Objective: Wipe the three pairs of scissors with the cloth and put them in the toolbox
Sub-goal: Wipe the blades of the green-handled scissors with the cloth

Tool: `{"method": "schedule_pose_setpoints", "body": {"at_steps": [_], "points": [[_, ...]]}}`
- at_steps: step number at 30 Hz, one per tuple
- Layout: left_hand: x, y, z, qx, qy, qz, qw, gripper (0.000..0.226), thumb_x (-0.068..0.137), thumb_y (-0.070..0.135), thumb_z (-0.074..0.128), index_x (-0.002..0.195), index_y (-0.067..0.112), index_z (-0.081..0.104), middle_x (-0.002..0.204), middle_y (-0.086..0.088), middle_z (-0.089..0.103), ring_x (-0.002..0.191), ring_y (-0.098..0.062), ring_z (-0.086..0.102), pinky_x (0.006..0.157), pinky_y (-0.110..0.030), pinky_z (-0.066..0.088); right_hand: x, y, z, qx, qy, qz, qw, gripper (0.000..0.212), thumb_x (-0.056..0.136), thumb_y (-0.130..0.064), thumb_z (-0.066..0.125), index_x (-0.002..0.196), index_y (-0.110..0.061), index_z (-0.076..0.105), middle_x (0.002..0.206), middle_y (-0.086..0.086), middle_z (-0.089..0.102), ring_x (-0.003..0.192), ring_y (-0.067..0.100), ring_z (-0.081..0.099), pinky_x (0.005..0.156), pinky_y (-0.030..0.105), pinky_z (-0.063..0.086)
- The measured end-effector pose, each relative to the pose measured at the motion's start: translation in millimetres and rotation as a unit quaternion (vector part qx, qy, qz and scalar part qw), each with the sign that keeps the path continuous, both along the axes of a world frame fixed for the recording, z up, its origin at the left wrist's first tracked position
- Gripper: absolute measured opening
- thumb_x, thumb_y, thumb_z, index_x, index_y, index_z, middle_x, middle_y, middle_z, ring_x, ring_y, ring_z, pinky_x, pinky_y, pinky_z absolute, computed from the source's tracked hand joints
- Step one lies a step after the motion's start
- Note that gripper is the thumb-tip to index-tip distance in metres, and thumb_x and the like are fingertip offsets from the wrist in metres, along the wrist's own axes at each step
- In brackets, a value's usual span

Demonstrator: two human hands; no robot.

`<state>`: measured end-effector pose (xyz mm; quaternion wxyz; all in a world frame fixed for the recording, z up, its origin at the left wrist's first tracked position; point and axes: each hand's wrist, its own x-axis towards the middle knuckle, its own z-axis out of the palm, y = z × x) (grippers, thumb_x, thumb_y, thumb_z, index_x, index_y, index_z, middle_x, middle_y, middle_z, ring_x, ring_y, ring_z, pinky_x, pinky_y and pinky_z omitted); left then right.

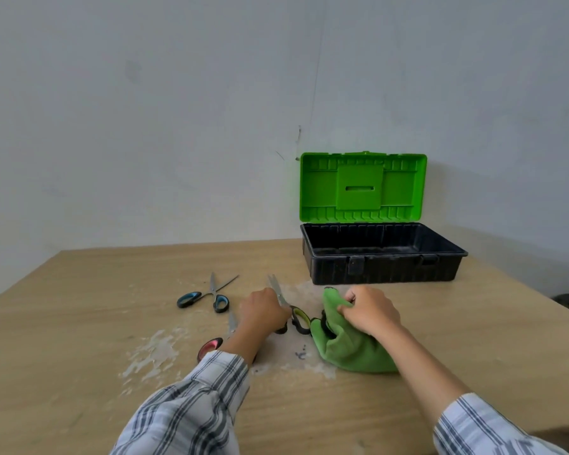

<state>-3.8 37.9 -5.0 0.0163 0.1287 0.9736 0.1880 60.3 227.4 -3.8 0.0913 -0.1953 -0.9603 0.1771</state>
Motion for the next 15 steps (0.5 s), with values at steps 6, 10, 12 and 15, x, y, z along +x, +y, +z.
{"method": "schedule_pose_setpoints", "body": {"at_steps": [6, 10, 12, 15], "points": [[-6.0, 1.6, 1.2, 0.133, -0.040, 0.034, 0.990, 0.034, 0.098, 0.032, 0.044, 0.112, 0.002, 0.051, 0.112, -0.016, 0.054, 0.104, -0.031, 0.055, 0.085, -0.040, 0.048, -2.0, -1.3, 7.6, -0.068, 0.045, 0.016, 0.997, 0.017, 0.098, -0.041, 0.059, 0.099, -0.025, 0.053, 0.090, -0.013, 0.056, 0.079, 0.015, 0.058, 0.060, 0.030, 0.043], [-12.5, -0.5, 5.6, 0.357, -0.086, 0.073, 0.927, 0.017, 0.097, 0.027, 0.050, 0.090, 0.012, 0.045, 0.099, -0.016, 0.062, 0.084, -0.030, 0.063, 0.080, -0.050, 0.059, -6.7, 1.1, 17.8, -0.187, 0.118, 0.019, 0.975, 0.020, 0.092, -0.036, 0.069, 0.098, -0.020, 0.059, 0.094, -0.006, 0.059, 0.092, 0.018, 0.058, 0.071, 0.032, 0.043], [-14.1, -4.1, 14.1, 0.452, -0.105, 0.094, 0.881, 0.016, 0.098, 0.020, 0.051, 0.087, 0.015, 0.042, 0.104, -0.020, 0.065, 0.087, -0.032, 0.068, 0.074, -0.043, 0.061, -10.9, 0.6, 25.9, -0.257, 0.157, 0.022, 0.953, 0.020, 0.087, -0.034, 0.074, 0.096, -0.020, 0.061, 0.101, -0.001, 0.065, 0.097, 0.019, 0.062, 0.071, 0.030, 0.044], [-18.2, -12.1, 30.3, 0.560, -0.115, 0.083, 0.816, 0.011, 0.099, 0.012, 0.048, 0.090, 0.013, 0.041, 0.103, -0.019, 0.069, 0.077, -0.031, 0.071, 0.067, -0.034, 0.061, -22.4, -4.3, 45.1, -0.339, 0.183, 0.037, 0.922, 0.025, 0.085, -0.031, 0.078, 0.101, -0.020, 0.063, 0.104, 0.000, 0.069, 0.097, 0.018, 0.066, 0.074, 0.029, 0.050]]}}
